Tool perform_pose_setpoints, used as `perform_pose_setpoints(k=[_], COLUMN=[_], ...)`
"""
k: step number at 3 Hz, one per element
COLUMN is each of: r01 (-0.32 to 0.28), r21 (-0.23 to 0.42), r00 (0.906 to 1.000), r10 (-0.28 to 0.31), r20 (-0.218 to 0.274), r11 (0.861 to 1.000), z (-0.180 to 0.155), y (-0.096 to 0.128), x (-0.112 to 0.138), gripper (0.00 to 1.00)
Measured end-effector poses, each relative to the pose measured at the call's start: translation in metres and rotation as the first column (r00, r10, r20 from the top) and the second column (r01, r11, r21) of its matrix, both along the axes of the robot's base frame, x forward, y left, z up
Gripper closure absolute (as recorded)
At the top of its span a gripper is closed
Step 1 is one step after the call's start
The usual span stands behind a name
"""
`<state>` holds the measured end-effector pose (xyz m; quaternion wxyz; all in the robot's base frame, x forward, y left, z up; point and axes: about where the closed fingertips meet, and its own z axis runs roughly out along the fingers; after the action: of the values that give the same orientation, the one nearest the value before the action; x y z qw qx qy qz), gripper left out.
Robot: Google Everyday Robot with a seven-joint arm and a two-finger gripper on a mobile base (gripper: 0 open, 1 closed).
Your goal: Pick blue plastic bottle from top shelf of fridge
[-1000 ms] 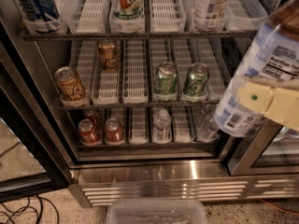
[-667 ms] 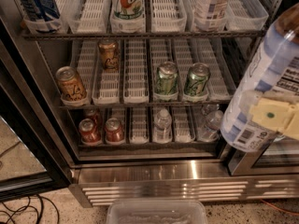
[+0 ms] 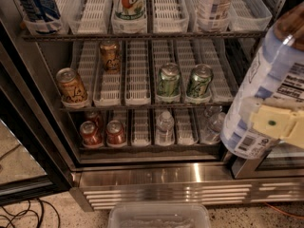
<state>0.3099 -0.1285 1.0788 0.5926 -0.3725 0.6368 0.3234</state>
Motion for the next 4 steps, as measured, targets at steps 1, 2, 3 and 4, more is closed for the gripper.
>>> perform_pose_setpoints(k=[1, 2, 3, 4], r01=[-0.058, -0.139, -0.212, -0.277], r21=[-0.039, -0.099, -0.139, -0.152], r00=[0.9981, 0.9893, 0.9751, 0.9576], r10=[0.058, 0.143, 0.219, 0.286], r20=[0.019, 0.031, 0.034, 0.036], r11=[0.998, 0.985, 0.967, 0.949], z=[0.007, 0.015, 0.019, 0.017], y=[0.016, 0.039, 0.061, 0.080], x=[-0.006, -0.013, -0.018, -0.022], gripper=[1.00, 1.00, 1.00, 1.00])
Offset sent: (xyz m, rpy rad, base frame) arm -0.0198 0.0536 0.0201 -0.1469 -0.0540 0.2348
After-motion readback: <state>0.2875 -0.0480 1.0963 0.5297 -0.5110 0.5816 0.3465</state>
